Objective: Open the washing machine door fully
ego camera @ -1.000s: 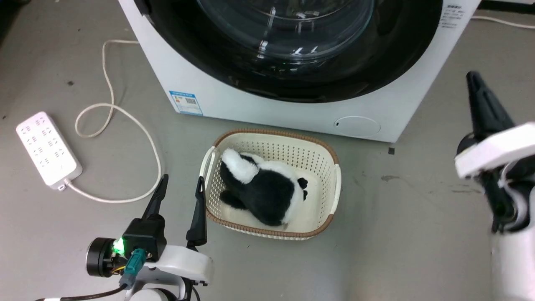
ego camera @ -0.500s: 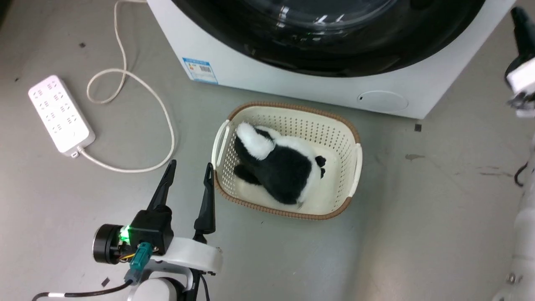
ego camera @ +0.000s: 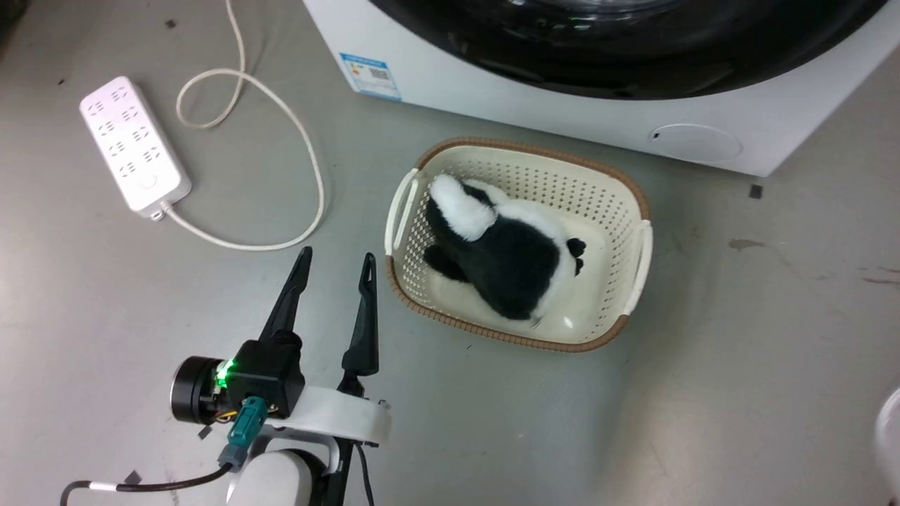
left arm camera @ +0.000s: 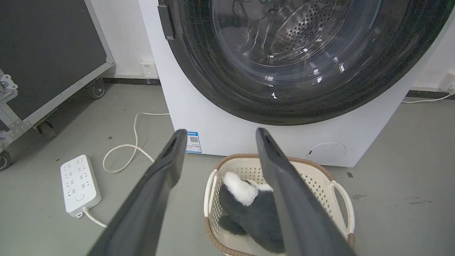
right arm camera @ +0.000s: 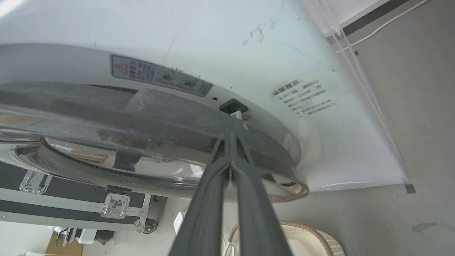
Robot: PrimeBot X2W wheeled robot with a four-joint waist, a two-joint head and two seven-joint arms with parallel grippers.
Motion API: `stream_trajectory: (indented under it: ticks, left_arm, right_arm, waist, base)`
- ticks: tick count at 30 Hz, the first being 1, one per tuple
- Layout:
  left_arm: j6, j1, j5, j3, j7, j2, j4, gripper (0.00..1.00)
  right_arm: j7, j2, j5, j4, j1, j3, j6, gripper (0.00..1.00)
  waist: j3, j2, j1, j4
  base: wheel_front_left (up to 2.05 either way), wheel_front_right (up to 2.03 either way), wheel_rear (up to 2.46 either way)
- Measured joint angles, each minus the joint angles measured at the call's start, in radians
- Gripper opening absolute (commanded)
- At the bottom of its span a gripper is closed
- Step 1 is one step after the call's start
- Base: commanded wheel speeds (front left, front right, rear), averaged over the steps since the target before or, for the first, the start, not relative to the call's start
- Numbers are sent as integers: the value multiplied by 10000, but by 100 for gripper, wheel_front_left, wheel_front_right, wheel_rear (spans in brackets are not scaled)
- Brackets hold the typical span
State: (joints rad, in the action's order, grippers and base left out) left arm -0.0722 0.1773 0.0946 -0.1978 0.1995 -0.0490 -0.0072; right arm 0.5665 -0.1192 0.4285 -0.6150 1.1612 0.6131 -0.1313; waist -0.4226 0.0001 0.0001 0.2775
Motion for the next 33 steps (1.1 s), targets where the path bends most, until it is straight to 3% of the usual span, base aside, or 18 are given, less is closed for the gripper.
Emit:
stream_trajectory:
  ticks: [11, 20, 26, 33]
  left_arm:
    - [-140, 266, 146, -280, 230, -2, 35, 100]
    - [-274, 443, 316, -502, 408, 0, 54, 100]
    - [-316, 507, 311, -504, 531, 0, 140, 100]
    - [-219, 280, 123, -343, 568, 0, 360, 100]
  right_arm:
    - [1511, -405, -554, -1317, 2069, 1883, 17, 0]
    - [3196, -472, -771, -1693, 2949, 3196, 17, 0]
    - [4263, -244, -667, -1350, 2605, 3726, 17, 0]
    - [5149, 541, -48, -426, 549, 3684, 15, 0]
  waist:
    - [-465, 0, -1, 417]
    - [-722, 0, -1, 620]
    - [-379, 0, -1, 638]
    - [629, 0, -2, 472]
  base:
    - [0, 0, 0]
    - [0, 0, 0]
    - [0, 0, 0]
    - [0, 0, 0]
